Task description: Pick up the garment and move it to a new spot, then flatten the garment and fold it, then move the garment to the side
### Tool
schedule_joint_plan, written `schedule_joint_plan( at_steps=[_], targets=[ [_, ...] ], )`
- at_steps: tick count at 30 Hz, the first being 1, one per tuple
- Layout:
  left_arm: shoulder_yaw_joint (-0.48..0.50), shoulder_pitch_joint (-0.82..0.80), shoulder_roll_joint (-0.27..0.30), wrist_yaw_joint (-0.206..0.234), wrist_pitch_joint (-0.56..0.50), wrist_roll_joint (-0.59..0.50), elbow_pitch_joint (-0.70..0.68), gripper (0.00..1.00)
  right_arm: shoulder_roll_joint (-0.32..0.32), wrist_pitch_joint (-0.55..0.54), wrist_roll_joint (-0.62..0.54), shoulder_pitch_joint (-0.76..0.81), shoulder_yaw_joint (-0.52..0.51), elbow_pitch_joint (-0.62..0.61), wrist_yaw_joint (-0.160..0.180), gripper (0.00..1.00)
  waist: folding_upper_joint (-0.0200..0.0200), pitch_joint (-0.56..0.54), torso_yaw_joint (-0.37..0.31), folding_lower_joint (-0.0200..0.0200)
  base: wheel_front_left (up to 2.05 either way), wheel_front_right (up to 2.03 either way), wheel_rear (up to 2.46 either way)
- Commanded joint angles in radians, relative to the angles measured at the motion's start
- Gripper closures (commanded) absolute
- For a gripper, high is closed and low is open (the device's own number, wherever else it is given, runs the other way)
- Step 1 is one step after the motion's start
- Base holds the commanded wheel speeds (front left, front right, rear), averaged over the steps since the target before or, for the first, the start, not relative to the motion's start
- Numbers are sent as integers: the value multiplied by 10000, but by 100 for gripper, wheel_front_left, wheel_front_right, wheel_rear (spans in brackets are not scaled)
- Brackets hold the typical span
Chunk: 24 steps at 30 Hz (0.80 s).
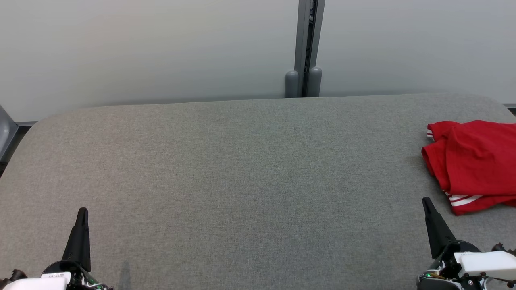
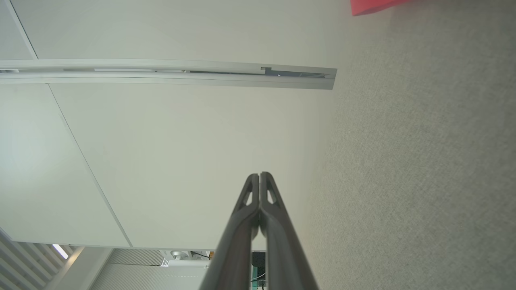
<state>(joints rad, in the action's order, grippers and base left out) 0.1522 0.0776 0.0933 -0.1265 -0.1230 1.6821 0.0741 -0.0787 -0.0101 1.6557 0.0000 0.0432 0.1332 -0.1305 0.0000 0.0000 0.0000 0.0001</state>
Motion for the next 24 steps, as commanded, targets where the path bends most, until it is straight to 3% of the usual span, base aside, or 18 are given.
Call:
schedule_joint_plan(
  at_steps=[1, 24],
  targets=[
    [64, -138, 37, -60, -46, -4, 6, 100, -55, -47, 23, -74, -6, -18, -4, 100, 0, 0, 0, -1, 0, 0, 0],
    [91, -144, 10, -62, -68, -53, 11, 100, -30, -78, -16, -74, -43, -15, -4, 100, 0, 0, 0, -1, 0, 0, 0]
  ],
)
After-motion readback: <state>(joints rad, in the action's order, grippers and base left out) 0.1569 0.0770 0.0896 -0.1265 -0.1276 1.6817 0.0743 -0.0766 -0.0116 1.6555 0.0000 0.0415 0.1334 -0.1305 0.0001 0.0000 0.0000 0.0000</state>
